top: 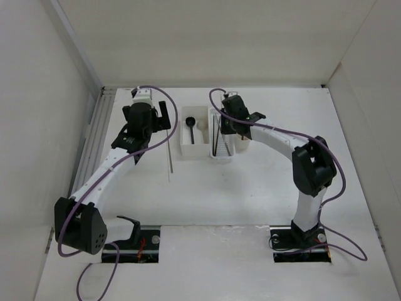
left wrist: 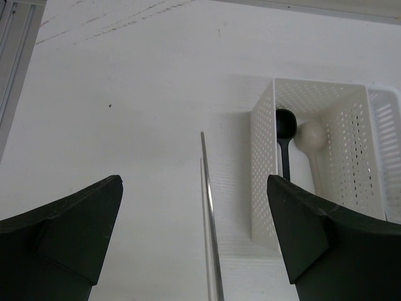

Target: Sort the eating utensils into containers

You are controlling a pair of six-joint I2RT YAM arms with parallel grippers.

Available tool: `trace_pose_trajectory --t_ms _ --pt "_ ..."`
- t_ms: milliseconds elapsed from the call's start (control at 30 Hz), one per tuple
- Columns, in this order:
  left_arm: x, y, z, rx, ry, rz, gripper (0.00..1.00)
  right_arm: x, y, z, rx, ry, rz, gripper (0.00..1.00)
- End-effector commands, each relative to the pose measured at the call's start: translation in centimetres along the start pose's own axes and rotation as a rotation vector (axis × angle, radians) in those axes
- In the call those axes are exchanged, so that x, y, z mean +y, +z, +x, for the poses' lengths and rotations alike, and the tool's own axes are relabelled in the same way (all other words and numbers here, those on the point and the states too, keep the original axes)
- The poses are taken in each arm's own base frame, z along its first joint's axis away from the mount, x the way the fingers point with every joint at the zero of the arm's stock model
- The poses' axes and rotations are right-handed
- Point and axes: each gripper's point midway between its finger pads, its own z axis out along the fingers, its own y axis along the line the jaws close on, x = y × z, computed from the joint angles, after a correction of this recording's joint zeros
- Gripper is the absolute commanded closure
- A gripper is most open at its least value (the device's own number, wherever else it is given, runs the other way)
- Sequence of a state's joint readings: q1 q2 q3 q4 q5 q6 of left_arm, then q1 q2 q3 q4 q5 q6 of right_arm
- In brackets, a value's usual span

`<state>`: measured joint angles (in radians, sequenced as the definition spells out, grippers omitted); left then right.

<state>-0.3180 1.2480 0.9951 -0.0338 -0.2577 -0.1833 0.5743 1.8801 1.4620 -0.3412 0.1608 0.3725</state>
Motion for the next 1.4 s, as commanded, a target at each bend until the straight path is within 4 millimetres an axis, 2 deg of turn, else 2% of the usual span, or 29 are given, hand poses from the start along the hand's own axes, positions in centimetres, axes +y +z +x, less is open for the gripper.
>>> trace_pose_trajectory --t_ms 0,133,167,300,467,567,700,733,800,833,967,1000,1033,1067,1100,1133,1167,1233,1267,1300,1333,1367 --pt "0.2 -0.4 -1.8 -0.067 -0.008 0.006 0.00 0.3 0.2 -1.2 -0.010 0.050 -0.012 1.00" --pt "0.0 -0.1 -1.5 -0.052 -0.017 0.025 0.00 0.5 1.3 0.8 0.057 0.068 -0.020 0.99" --pt "-0.2 -0.1 -1.4 -0.050 -0.017 0.034 0.00 0.5 1.3 0.8 0.057 0.068 -0.020 0.95" --pt "-0.4 -0.1 -1.4 -0.048 -0.017 0.043 0.00 0.2 1.6 2.6 0.094 0.111 -0.014 0.89" --pt "-0.4 -0.1 -1.4 -0.048 -0.017 0.043 0.00 0.1 1.1 2.2 0.080 0.122 -0.008 0.79" --pt "-0.4 -0.1 -1.4 -0.048 -0.017 0.043 0.00 0.0 1.0 2.5 0.089 0.120 -0.004 0.67" --pt "-0.2 0.0 -0.5 -0.029 -0.024 0.039 0.00 -0.2 1.0 2.6 0.095 0.119 0.009 0.62" --pt "-0.3 0.0 -0.4 -0.029 -0.036 0.039 0.00 -0.4 1.0 2.6 0.091 0.118 0.018 0.60" --pt "-0.5 0.4 1.0 0.006 -0.094 0.039 0.00 -0.4 0.6 1.9 0.076 0.119 0.024 0.60" --pt "-1.2 0.3 1.4 0.029 -0.092 0.083 0.00 -0.7 0.6 1.8 0.068 0.118 0.040 0.60" --pt "-1.8 0.4 4.3 0.096 -0.037 0.144 0.00 0.3 -1.5 -1.9 -0.041 0.041 0.054 0.62" --pt "-1.9 0.5 5.1 0.109 -0.027 0.156 0.03 0.2 -1.6 -1.9 -0.041 0.021 0.054 0.63" --pt "-1.7 0.5 5.6 0.119 -0.015 0.154 0.07 0.7 -2.7 -3.2 -0.080 -0.016 0.046 0.64" --pt "-1.7 0.6 5.8 0.113 -0.016 0.155 0.13 0.9 -3.1 -3.8 -0.104 -0.035 0.051 0.65" --pt "-1.3 0.9 6.4 0.129 -0.017 0.143 0.29 1.1 -3.6 -4.5 -0.123 -0.048 0.044 0.69" --pt "-1.1 0.9 7.0 0.141 -0.015 0.140 0.36 1.5 -4.6 -5.8 -0.163 -0.082 0.034 0.69" --pt "-1.0 1.2 8.2 0.181 -0.016 0.129 0.43 1.5 -4.6 -5.8 -0.163 -0.099 0.035 0.70" --pt "-0.6 1.5 9.8 0.236 -0.022 0.102 0.54 1.9 -6.0 -7.6 -0.216 -0.115 0.019 0.70" --pt "-0.4 1.8 11.2 0.284 -0.032 0.086 0.56 1.9 -6.7 -8.1 -0.231 -0.132 0.015 0.70" --pt "0.0 1.7 12.1 0.330 -0.033 0.061 0.58 2.3 -6.8 -8.0 -0.230 -0.138 0.008 0.69" --pt "0.0 1.7 12.7 0.358 -0.037 0.051 0.61 2.3 -7.6 -8.8 -0.259 -0.142 0.009 0.69" --pt "0.4 1.8 13.5 0.385 -0.028 0.030 0.68 2.3 -8.4 -9.3 -0.276 -0.151 0.005 0.69"
